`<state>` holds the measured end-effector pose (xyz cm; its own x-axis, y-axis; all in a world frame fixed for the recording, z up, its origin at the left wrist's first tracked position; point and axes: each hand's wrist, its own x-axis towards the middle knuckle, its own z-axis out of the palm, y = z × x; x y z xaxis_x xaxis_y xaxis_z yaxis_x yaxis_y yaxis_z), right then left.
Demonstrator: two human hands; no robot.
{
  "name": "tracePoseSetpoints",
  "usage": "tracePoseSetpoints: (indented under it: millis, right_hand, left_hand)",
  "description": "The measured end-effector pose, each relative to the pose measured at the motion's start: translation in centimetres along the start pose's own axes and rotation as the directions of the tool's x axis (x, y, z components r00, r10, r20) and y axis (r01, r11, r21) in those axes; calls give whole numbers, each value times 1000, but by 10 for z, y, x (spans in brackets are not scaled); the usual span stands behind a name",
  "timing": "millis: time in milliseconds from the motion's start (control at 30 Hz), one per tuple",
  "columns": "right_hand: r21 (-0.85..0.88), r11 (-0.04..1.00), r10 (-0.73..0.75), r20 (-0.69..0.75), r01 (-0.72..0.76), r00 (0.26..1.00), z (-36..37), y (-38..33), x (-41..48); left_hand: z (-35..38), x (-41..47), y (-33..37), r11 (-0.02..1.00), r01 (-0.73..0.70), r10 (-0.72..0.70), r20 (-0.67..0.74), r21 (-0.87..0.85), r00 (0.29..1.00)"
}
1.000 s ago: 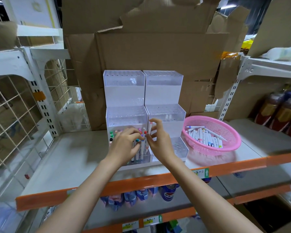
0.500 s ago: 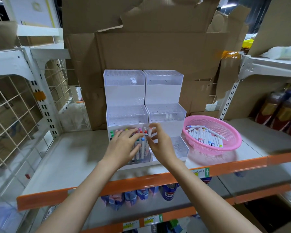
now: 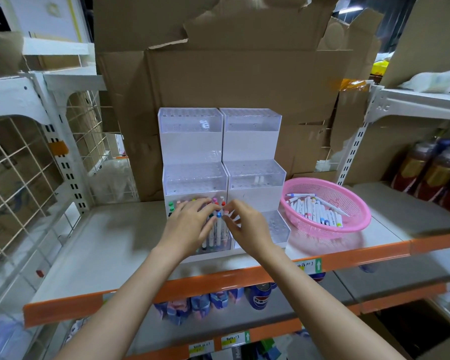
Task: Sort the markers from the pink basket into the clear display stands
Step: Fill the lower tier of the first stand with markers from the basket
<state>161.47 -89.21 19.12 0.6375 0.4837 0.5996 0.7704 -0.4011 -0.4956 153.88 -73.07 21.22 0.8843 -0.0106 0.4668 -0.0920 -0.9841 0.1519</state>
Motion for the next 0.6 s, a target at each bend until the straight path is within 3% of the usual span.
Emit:
tracePoseSetpoints:
  millis: [267,600]
  right_hand:
    - [-4,999,52,4,-52,999,-4,1,-2]
    - [-120,993,-12,-15,10,1000,-11,-6,6]
  left_hand:
    - [0,-1,1,1000,15,-15,16,-3,1000]
    - [-3,-1,1,1000,-11,11,2,19,1000]
